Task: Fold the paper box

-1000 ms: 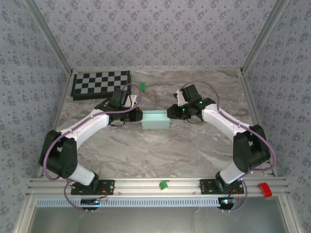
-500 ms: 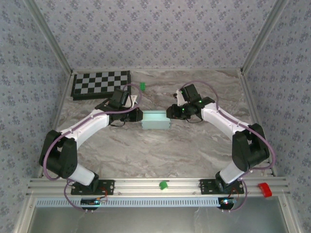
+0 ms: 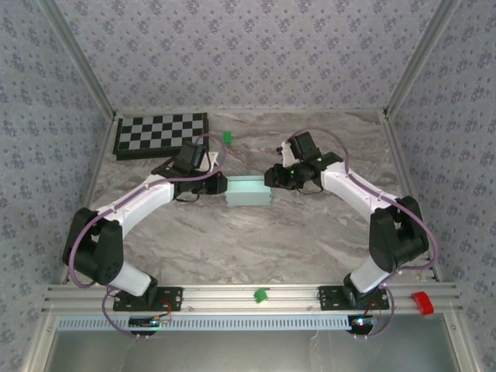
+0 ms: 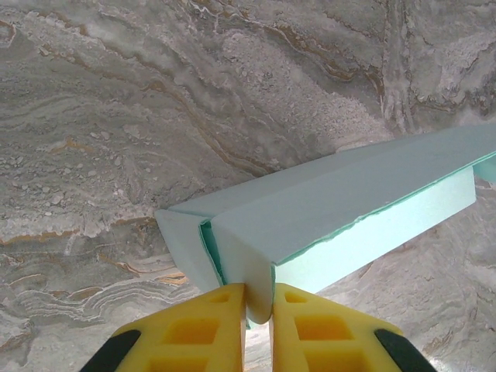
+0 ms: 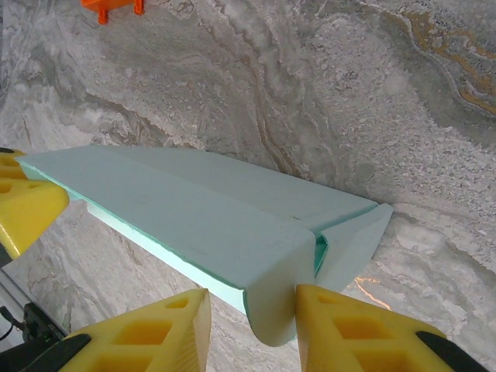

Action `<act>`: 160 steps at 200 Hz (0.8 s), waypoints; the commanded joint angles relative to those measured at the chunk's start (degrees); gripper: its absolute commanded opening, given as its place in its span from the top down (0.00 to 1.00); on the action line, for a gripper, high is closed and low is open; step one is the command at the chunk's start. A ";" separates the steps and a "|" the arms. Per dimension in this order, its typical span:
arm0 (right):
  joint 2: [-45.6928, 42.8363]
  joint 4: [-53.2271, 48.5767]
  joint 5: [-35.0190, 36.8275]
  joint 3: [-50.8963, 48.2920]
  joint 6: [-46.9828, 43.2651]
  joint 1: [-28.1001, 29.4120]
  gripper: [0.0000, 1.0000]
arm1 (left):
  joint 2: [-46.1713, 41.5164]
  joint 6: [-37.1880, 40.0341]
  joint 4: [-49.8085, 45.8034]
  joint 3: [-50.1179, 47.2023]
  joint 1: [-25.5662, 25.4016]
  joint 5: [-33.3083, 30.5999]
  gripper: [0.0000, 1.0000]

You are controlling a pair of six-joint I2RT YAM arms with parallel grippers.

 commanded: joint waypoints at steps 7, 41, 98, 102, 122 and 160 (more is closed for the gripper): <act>1.35 -0.17 -3.51 2.23 1.25 0.26 0.65 | 0.93 -0.15 -0.98 1.16 -0.95 0.99 0.84; 2.21 -0.18 -4.35 2.27 1.65 0.26 0.65 | 0.96 -0.15 -0.85 1.25 -1.05 0.95 0.84; 2.31 0.60 -5.91 2.81 2.30 0.24 0.65 | 1.20 -0.34 -0.72 1.27 -1.20 0.95 0.84; 2.36 0.70 -6.25 2.77 2.34 0.20 0.65 | 1.25 -0.33 -0.67 1.27 -1.16 0.99 0.84; 2.40 0.89 -6.07 2.79 2.42 0.23 0.65 | 1.24 -0.40 -0.71 1.34 -1.23 0.95 0.84; 2.14 -1.53 -2.34 2.72 0.97 0.26 0.70 | 1.22 -0.24 -0.99 1.56 -1.23 0.86 0.84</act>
